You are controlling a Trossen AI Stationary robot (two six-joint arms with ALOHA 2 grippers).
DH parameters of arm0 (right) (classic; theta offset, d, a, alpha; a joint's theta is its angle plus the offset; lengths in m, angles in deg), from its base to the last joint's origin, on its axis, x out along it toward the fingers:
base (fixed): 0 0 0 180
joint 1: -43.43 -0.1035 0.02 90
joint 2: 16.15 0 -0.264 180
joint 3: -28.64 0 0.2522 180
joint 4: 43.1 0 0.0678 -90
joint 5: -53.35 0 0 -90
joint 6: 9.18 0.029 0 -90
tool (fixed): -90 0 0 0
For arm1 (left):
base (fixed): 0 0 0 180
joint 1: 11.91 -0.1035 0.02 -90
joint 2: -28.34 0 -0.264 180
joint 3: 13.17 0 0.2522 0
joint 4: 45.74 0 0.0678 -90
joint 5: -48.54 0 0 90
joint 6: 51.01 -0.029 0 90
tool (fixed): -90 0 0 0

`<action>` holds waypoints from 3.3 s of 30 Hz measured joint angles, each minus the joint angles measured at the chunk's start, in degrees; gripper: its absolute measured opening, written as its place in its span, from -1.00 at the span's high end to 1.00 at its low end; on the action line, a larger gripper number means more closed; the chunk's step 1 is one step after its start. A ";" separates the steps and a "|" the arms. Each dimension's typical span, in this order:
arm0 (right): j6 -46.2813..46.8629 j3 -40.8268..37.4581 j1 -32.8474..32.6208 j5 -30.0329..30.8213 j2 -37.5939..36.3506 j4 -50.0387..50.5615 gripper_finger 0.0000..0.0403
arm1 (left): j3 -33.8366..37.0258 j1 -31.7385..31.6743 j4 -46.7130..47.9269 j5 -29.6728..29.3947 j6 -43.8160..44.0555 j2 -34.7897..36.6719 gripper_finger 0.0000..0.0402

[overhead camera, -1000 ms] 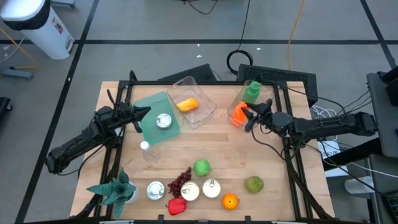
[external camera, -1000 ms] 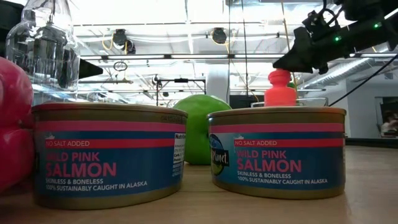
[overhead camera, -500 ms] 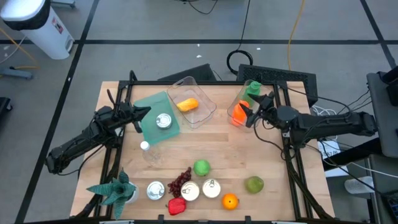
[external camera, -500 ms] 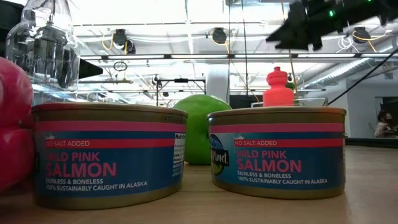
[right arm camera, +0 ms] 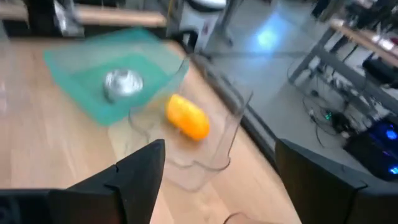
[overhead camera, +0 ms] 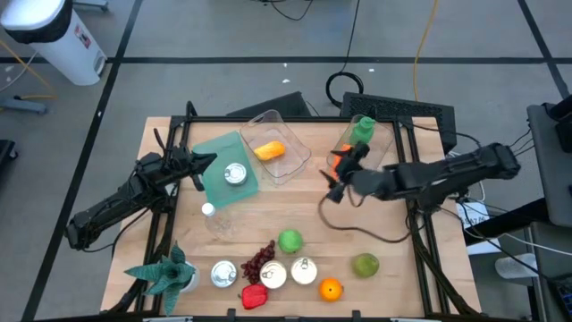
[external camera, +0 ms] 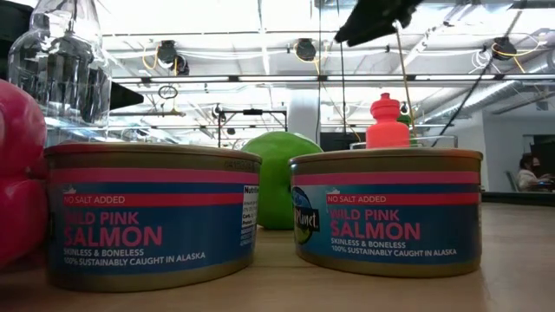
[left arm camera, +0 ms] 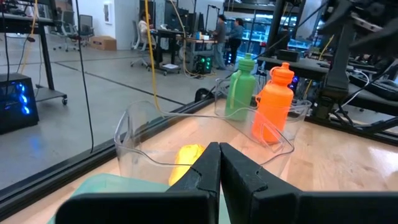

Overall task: Pick & Place Food Item
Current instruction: Put the green pear into the left transparent bin

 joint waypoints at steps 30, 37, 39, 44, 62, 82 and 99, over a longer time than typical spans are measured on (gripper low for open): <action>49.15 -4.80 -37.10 -11.84 -2.29 18.37 -0.42 | 0.00 0.01 0.48 0.17 0.88 0.01 0.93; 60.43 -15.42 -42.16 -12.03 -2.29 8.88 -0.38 | 0.00 0.04 1.77 0.31 1.26 0.02 0.93; 63.07 -17.23 -42.71 -13.20 -2.31 8.84 -0.35 | 0.00 0.04 2.30 0.29 1.25 0.02 0.93; 61.25 -18.11 -43.85 -14.46 -2.33 7.94 -0.23 | 0.00 0.04 2.69 0.29 1.25 0.02 0.93; 58.67 -18.09 -46.49 -20.54 -2.72 5.50 -0.03 | 0.00 0.04 2.77 0.07 0.88 0.02 0.93; 64.52 -18.09 -45.51 -20.96 -2.70 9.45 0.00 | 0.00 0.04 2.93 0.03 0.98 0.02 0.93; 73.90 -18.09 -45.51 -25.42 -2.68 12.85 0.03 | 0.00 0.04 2.95 0.05 1.09 0.02 0.93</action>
